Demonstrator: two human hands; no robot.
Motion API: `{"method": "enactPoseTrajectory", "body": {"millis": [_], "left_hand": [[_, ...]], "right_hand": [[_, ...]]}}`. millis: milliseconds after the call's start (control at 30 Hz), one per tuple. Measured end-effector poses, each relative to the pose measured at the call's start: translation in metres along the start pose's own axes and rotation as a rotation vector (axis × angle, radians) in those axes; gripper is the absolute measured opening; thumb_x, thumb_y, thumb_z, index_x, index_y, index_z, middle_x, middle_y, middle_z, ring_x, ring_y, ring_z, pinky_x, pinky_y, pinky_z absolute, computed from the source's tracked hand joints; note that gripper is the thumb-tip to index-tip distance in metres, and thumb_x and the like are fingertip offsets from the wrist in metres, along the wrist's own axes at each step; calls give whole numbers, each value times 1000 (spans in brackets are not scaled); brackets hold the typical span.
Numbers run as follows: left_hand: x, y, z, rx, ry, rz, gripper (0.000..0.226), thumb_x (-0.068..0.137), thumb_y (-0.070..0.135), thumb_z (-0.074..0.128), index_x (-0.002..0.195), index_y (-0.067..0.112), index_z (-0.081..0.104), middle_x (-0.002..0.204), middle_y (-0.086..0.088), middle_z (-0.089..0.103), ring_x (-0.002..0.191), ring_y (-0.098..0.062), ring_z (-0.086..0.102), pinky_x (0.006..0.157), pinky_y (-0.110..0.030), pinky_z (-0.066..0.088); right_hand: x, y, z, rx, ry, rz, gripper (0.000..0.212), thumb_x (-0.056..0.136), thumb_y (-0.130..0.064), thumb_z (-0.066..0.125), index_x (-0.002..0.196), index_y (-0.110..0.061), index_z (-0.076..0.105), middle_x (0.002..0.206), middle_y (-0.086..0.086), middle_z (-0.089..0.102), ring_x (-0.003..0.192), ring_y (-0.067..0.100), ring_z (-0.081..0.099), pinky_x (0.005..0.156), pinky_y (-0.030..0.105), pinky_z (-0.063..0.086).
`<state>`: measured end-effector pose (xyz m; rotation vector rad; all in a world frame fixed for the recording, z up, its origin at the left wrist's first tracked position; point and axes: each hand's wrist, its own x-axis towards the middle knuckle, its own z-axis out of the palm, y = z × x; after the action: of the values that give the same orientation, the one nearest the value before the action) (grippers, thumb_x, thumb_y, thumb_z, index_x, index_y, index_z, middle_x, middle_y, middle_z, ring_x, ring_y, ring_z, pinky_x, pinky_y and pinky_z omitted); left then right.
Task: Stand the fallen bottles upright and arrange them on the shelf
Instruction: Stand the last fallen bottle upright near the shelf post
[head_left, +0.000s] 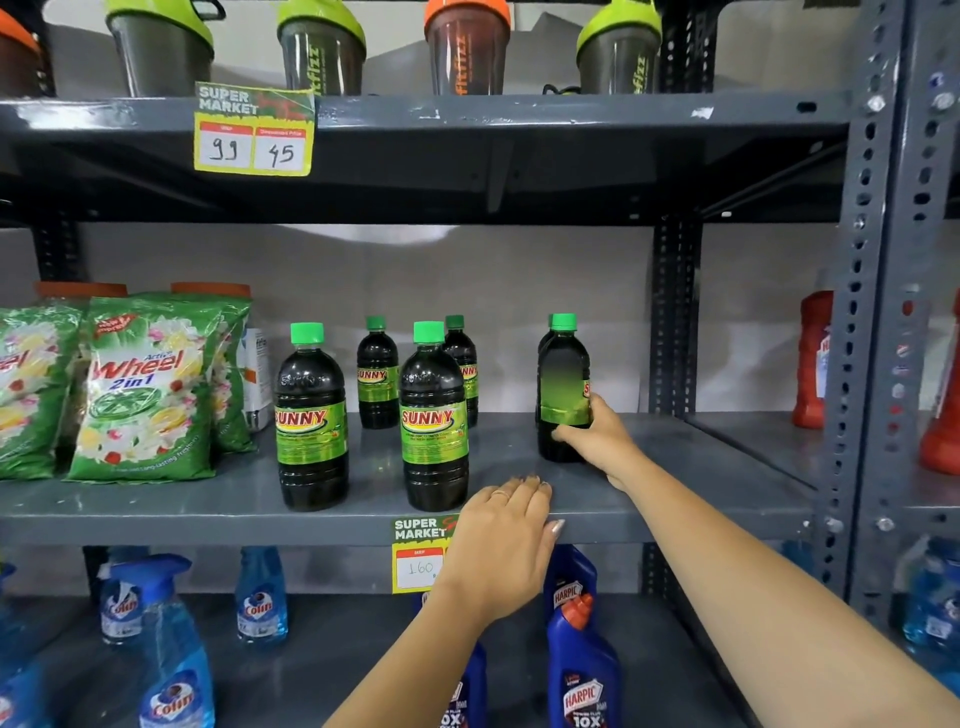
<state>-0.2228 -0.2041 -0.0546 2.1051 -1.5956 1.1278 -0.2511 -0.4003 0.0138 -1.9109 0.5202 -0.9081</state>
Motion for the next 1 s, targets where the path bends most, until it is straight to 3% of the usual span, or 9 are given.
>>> {"method": "enactPoseTrajectory", "body": {"millis": [167,267,300,433,667,833,1000], "left_hand": [[0,1,0,-4,-6,2,47,96,38,33,125,11,59,125,-7,65,113,-23,61,94,-34,49],[0,1,1,-7,-8,3,47,97,38,33,125,10,59,124,-8,65,113,-23,61,93,-34,49],[0,1,1,-10,-11,0,47,97,38,34,124,10,59,124,-7,65,112,-23,62,93,-34,49],[0,1,1,-11,-16,-7,47,96,38,33,125,10,59,124,-7,65,113,-23,62,93,-35,49],[1,2,-1,-1,-14,-11,46,96,38,35,123,11,61,122,-7,66,111,-22,63,92,-34,50],[1,2,-1,-7,-22,-11,46,96,38,35,123,11,61,123,-7,66,111,-22,63,92,-34,50],[1,2,0,-7,-34,-23,47,96,38,34,124,10,60,124,-7,65,112,-23,62,93,-35,50]], "right_hand": [[0,2,2,-111,48,-8,87,62,-33,91,133,-17,43,128,4,57,114,21,56,97,37,48],[-1,1,2,-103,44,-5,110,53,-46,91,143,-19,33,135,2,54,121,22,53,103,42,45],[0,3,2,-62,23,2,110,55,-43,90,145,-21,31,135,0,55,121,21,54,103,42,45],[1,4,-1,22,-27,17,72,71,-22,85,133,-19,49,125,3,63,111,19,59,97,35,47],[-4,0,3,-55,-2,-33,81,68,-34,88,131,-17,41,116,-3,55,106,16,53,86,29,42],[-4,0,3,-54,-27,-68,90,67,-33,88,140,-24,36,125,-4,56,114,17,54,94,31,42],[-6,-1,2,-133,10,-31,86,65,-36,88,134,-21,38,127,1,59,115,21,55,92,33,44]]}}
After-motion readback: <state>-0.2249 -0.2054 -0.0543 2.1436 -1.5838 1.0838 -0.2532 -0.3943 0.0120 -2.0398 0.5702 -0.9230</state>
